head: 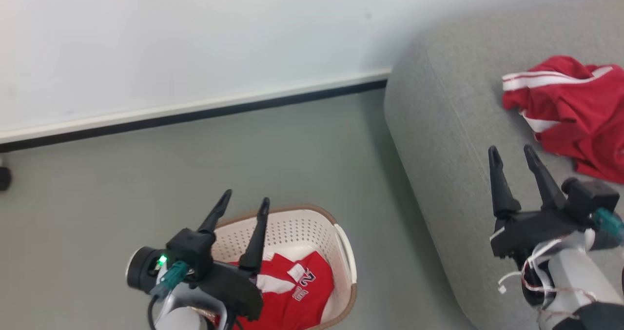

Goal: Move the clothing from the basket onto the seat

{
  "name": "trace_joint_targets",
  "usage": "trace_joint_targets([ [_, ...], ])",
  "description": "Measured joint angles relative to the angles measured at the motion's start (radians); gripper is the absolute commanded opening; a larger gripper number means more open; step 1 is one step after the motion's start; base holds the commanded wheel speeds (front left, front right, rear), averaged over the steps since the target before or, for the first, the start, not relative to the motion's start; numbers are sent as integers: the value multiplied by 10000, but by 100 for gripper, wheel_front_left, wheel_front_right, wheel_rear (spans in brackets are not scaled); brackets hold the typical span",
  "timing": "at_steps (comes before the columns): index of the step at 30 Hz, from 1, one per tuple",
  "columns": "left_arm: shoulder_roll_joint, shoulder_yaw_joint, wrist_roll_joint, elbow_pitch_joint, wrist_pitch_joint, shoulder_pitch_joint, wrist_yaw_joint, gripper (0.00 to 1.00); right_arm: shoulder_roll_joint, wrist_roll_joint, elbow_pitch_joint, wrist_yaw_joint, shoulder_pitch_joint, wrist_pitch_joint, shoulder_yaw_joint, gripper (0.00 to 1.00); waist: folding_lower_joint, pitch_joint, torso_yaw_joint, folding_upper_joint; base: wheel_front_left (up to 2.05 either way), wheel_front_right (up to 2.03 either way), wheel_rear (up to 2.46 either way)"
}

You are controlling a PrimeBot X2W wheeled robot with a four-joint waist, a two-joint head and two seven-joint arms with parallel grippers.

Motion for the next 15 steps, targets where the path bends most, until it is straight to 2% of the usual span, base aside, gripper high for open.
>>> trace_joint_targets([
  [15,332,1379,-219,-40,-370,1188,222,100,59,-343,-1942,-428,1959,19,380,100,1,-1042,916,0,0,0,0],
])
